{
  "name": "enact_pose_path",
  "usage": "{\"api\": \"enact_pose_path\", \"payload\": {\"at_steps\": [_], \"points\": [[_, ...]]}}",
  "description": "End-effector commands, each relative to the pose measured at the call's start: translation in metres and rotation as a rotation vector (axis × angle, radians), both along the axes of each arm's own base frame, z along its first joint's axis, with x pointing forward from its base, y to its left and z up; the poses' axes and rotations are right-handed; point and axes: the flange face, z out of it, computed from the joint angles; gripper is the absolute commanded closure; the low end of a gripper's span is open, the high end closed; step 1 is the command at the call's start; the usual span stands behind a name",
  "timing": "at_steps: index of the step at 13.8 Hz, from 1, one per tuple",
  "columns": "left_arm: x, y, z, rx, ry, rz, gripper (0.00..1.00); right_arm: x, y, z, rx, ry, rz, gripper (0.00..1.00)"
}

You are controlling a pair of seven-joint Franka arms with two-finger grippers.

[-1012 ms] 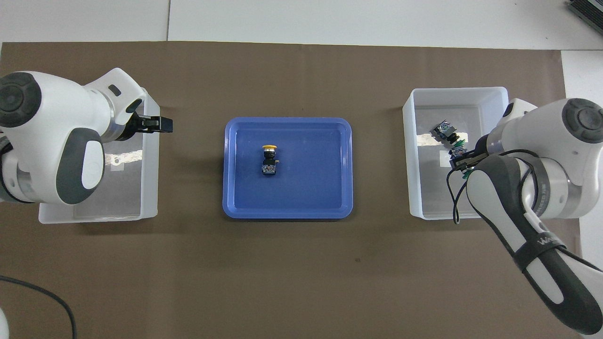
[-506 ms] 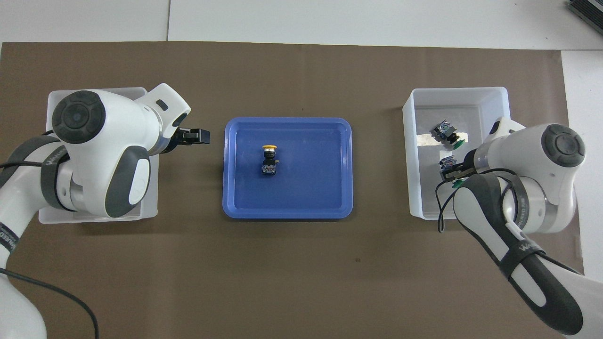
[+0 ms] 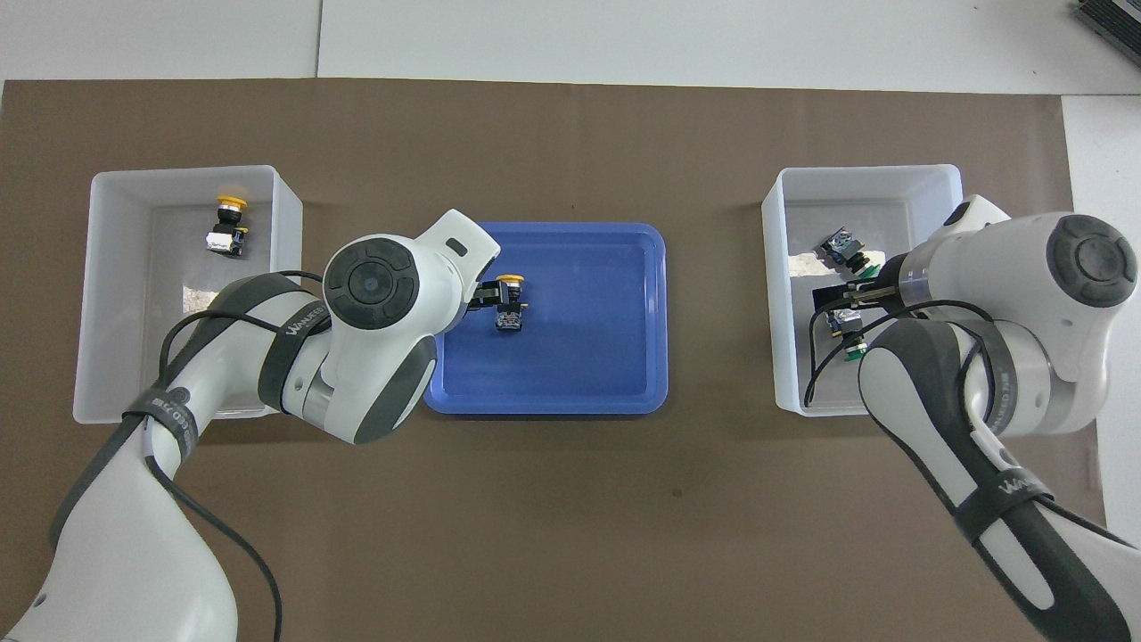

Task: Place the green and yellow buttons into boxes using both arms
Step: 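Grasp the yellow button with the left gripper while the right gripper withdraws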

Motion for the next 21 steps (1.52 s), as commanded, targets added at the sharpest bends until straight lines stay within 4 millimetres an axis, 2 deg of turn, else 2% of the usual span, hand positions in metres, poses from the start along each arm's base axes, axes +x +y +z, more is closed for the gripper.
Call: {"api": "enact_pose_path", "payload": {"at_steps": [1, 4, 6, 7, 10, 12, 13, 14, 15, 16, 17, 19, 21], "points": [[0.007, -0.014, -0.014, -0.001, -0.034, 0.043, 0.1, 0.006, -0.006, 0.052, -0.036, -0.019, -0.083, 0.0], [0.007, -0.023, -0.023, -0.027, -0.052, 0.066, 0.1, 0.01, -0.018, 0.107, -0.041, 0.018, -0.136, 0.0], [0.005, -0.031, -0.026, -0.044, -0.068, 0.057, 0.1, 0.005, -0.031, 0.141, -0.043, 0.062, -0.164, 0.0], [0.006, -0.034, -0.034, -0.055, -0.078, 0.053, 0.1, 0.001, -0.04, 0.156, -0.042, 0.076, -0.181, 0.0], [0.005, -0.035, -0.043, -0.068, -0.092, 0.041, 0.12, -0.012, -0.065, 0.191, -0.033, 0.101, -0.226, 0.0], [0.0, -0.038, -0.048, -0.063, -0.083, 0.035, 0.13, -0.019, -0.077, 0.201, -0.034, 0.115, -0.245, 0.0], [-0.003, -0.04, -0.049, -0.058, -0.077, 0.031, 0.29, -0.027, -0.083, 0.211, -0.03, 0.11, -0.254, 0.0], [-0.004, -0.041, -0.049, -0.055, -0.072, 0.033, 0.6, -0.032, -0.09, 0.211, -0.025, 0.124, -0.264, 0.0], [-0.005, -0.041, -0.048, -0.042, -0.057, 0.034, 0.87, -0.037, -0.089, 0.212, -0.026, 0.129, -0.252, 0.0], [-0.004, -0.04, -0.047, -0.028, -0.043, 0.038, 1.0, -0.04, -0.09, 0.21, -0.026, 0.135, -0.235, 0.0], [-0.003, -0.039, -0.044, -0.024, -0.042, 0.039, 1.0, -0.043, -0.099, 0.211, -0.025, 0.134, -0.247, 0.0], [-0.003, -0.037, -0.036, -0.025, -0.046, 0.043, 1.0, -0.041, -0.099, 0.218, -0.026, 0.115, -0.248, 0.0], [0.002, -0.014, 0.005, -0.014, -0.049, 0.069, 1.0, -0.041, -0.098, 0.219, -0.026, 0.112, -0.248, 0.0]]}}
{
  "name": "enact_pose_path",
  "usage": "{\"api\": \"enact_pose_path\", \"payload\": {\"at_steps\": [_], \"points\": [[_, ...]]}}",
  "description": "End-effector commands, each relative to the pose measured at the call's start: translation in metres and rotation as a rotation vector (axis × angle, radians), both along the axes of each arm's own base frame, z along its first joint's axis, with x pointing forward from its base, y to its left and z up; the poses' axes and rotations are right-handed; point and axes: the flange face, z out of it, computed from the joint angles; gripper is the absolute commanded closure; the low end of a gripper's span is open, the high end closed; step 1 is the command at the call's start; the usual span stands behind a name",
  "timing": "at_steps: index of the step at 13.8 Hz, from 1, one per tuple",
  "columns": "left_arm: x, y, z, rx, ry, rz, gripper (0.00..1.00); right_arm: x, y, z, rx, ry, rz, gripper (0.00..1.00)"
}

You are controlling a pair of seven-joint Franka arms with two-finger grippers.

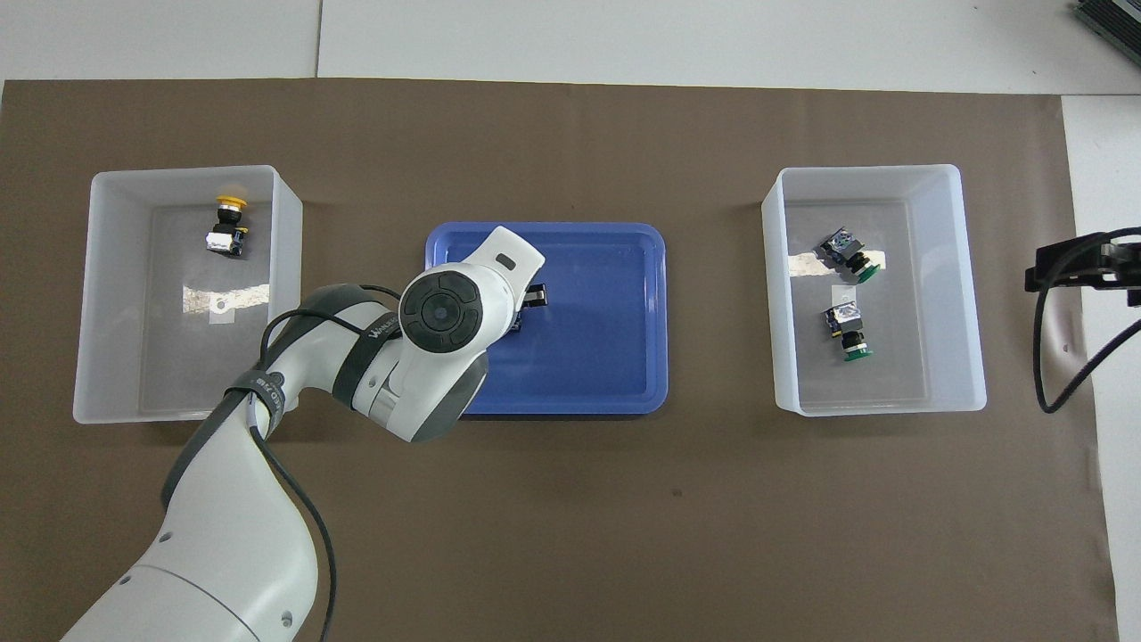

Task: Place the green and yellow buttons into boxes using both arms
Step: 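Carry the yellow button to the bin with the left gripper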

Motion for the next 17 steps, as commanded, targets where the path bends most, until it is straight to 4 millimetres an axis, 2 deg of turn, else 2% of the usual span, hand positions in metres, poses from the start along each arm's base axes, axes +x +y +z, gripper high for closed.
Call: {"api": "enact_pose_path", "payload": {"at_steps": [1, 3, 6, 10, 11, 13, 14, 17], "points": [[0.008, 0.041, 0.061, 0.034, -0.014, 0.047, 1.0, -0.005, 0.002, 0.002, -0.003, -0.002, 0.02, 0.0], [0.023, 0.085, 0.093, 0.049, -0.032, 0.037, 1.0, -0.005, 0.007, 0.001, -0.001, 0.001, 0.025, 0.0], [0.04, 0.139, 0.116, 0.069, -0.05, 0.031, 1.0, -0.005, 0.007, 0.003, 0.0, -0.006, 0.025, 0.0], [0.063, 0.218, 0.119, 0.118, -0.063, -0.05, 1.0, 0.0, 0.01, 0.015, -0.002, 0.002, 0.029, 0.0], [0.069, 0.244, 0.12, 0.133, -0.071, -0.073, 1.0, 0.0, 0.01, 0.015, -0.005, 0.004, 0.03, 0.0], [0.079, 0.295, 0.121, 0.163, -0.101, -0.137, 1.0, 0.002, 0.023, 0.014, -0.006, 0.006, 0.05, 0.0], [0.081, 0.316, 0.12, 0.175, -0.104, -0.158, 1.0, 0.001, 0.024, 0.013, -0.006, 0.006, 0.05, 0.0], [0.09, 0.357, 0.106, 0.193, -0.118, -0.202, 1.0, 0.001, 0.025, 0.014, -0.006, 0.002, 0.053, 0.0]]}}
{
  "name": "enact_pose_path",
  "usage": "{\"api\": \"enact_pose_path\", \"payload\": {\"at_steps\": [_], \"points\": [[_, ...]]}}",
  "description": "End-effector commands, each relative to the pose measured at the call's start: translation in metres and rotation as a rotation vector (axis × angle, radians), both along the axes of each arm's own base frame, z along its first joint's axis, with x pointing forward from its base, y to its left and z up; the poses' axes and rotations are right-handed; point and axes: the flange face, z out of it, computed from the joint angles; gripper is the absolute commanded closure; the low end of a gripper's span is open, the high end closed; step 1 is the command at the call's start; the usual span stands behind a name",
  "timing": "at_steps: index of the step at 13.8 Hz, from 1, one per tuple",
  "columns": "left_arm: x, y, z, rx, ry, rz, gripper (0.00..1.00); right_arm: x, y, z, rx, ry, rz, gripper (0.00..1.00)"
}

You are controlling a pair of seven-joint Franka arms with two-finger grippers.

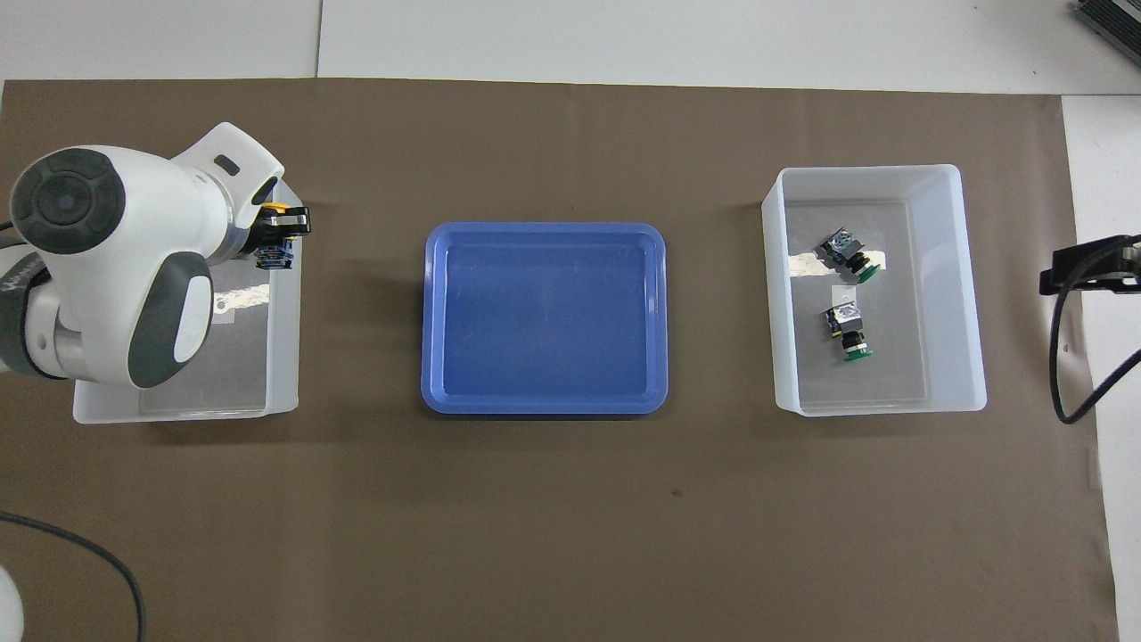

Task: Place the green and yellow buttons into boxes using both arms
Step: 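Carry the yellow button to the bin with the left gripper, then lower and release the yellow button beside the other with the left gripper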

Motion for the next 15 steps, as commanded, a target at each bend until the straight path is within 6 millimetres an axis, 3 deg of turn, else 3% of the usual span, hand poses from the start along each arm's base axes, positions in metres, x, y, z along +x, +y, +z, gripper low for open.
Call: {"api": "enact_pose_path", "payload": {"at_steps": [1, 5, 10, 12, 13, 15], "points": [[0.008, 0.021, -0.017, 0.008, -0.025, -0.044, 1.0, 0.0, -0.005, 0.003, -0.005, 0.01, -0.001, 0.0], [0.029, 0.035, -0.038, -0.037, -0.036, 0.003, 1.0, -0.005, -0.012, -0.003, 0.006, 0.017, -0.01, 0.0], [0.041, 0.05, -0.081, -0.064, -0.094, 0.041, 1.0, -0.005, -0.008, -0.002, 0.007, 0.02, 0.001, 0.0], [0.044, 0.051, -0.087, -0.062, -0.109, 0.039, 1.0, -0.004, -0.005, -0.002, 0.007, 0.02, 0.007, 0.0], [0.046, 0.051, -0.086, -0.063, -0.119, 0.04, 0.97, -0.004, -0.004, -0.002, 0.007, 0.02, 0.009, 0.0], [0.048, 0.05, -0.087, -0.064, -0.135, 0.037, 0.71, -0.005, -0.006, -0.002, 0.007, 0.02, 0.006, 0.0]]}}
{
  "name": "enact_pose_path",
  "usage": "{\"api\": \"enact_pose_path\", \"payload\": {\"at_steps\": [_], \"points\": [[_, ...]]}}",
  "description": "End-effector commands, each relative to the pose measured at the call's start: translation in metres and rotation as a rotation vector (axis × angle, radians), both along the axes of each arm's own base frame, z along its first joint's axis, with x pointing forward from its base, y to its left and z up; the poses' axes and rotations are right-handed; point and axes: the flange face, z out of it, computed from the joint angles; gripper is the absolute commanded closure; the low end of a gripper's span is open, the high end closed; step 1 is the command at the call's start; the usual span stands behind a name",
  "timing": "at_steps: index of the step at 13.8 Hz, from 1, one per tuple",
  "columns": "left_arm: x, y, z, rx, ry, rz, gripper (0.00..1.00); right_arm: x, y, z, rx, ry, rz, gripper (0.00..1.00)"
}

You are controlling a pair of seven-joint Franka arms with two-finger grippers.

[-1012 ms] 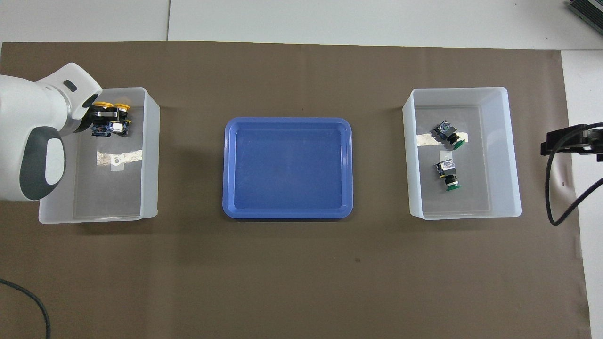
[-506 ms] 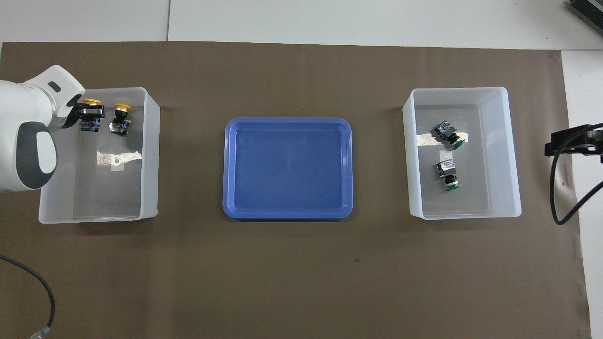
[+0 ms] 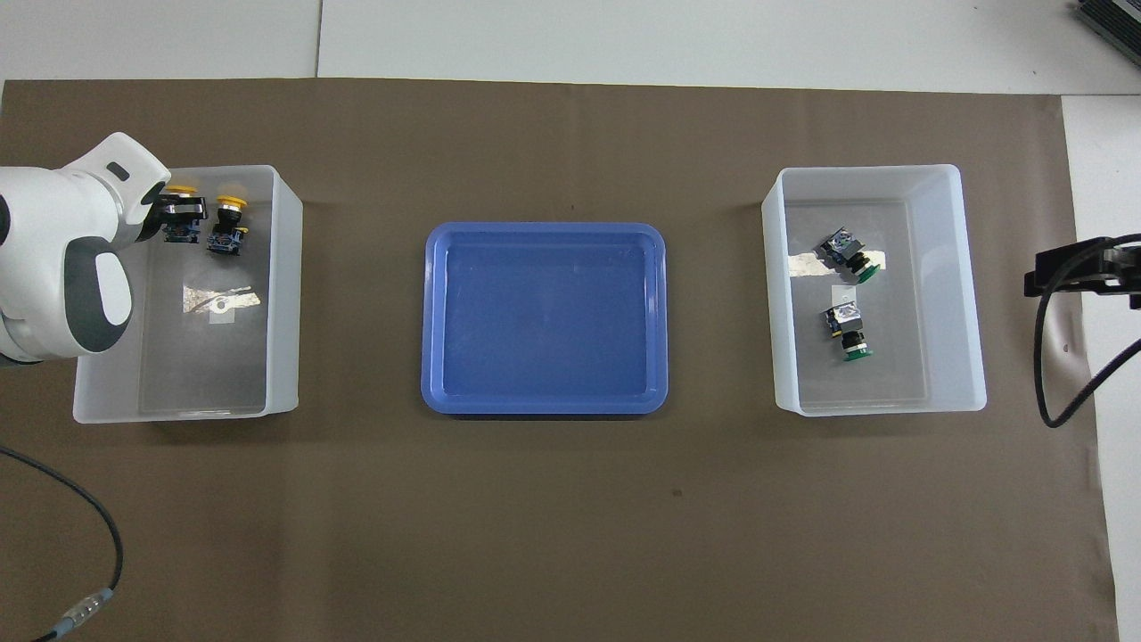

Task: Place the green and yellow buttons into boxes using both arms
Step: 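Lower and release the yellow button beside the other with the left gripper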

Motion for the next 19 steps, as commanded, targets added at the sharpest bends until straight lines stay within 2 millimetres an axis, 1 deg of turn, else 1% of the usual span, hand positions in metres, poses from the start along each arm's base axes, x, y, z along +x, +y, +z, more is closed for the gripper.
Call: {"api": "enact_pose_path", "payload": {"at_steps": [1, 2, 3, 4, 5, 7, 9, 10, 11, 12, 13, 15, 16, 18, 19], "points": [[0.011, -0.001, 0.005, -0.008, -0.061, -0.014, 0.64, -0.004, -0.002, 0.0, 0.005, 0.012, 0.012, 0.0], [0.011, -0.002, 0.004, -0.007, -0.062, -0.016, 0.61, -0.004, -0.003, 0.0, 0.003, 0.012, 0.011, 0.0], [0.011, -0.003, 0.005, -0.006, -0.062, -0.019, 0.53, -0.004, -0.002, 0.0, 0.005, 0.012, 0.012, 0.0], [0.011, -0.006, 0.005, -0.004, -0.063, -0.03, 0.41, -0.004, -0.002, 0.0, 0.005, 0.012, 0.012, 0.0], [0.011, -0.008, 0.004, -0.004, -0.062, -0.034, 0.32, -0.004, -0.003, 0.0, 0.005, 0.012, 0.011, 0.0], [0.012, -0.013, 0.007, -0.005, -0.066, -0.041, 0.31, -0.004, -0.003, 0.0, 0.005, 0.012, 0.011, 0.0], [0.01, -0.014, 0.014, -0.007, -0.062, -0.039, 0.28, -0.004, -0.001, 0.0, 0.005, 0.012, 0.014, 0.0], [0.008, -0.015, 0.023, -0.008, -0.065, -0.04, 0.19, -0.004, -0.003, 0.0, 0.003, 0.012, 0.011, 0.0], [0.005, -0.015, 0.03, -0.007, -0.048, -0.042, 0.05, -0.004, -0.003, 0.0, 0.005, 0.012, 0.011, 0.0], [0.001, -0.015, 0.041, -0.006, -0.033, -0.045, 0.0, -0.004, -0.001, 0.0, 0.005, 0.012, 0.014, 0.0], [-0.003, -0.017, 0.05, -0.005, -0.017, -0.049, 0.0, -0.004, -0.002, 0.0, 0.005, 0.012, 0.013, 0.0], [-0.021, -0.018, 0.073, -0.001, 0.029, -0.063, 0.0, -0.004, -0.003, 0.0, 0.005, 0.012, 0.011, 0.0], [-0.03, -0.026, 0.082, 0.005, 0.065, -0.093, 0.0, -0.004, -0.002, 0.0, 0.005, 0.012, 0.012, 0.0], [-0.048, -0.031, 0.102, 0.011, 0.138, -0.128, 0.0, -0.004, -0.002, 0.0, 0.005, 0.012, 0.012, 0.0], [-0.057, -0.043, 0.11, 0.005, 0.179, -0.135, 0.0, -0.004, -0.002, 0.0, 0.005, 0.012, 0.012, 0.0]]}}
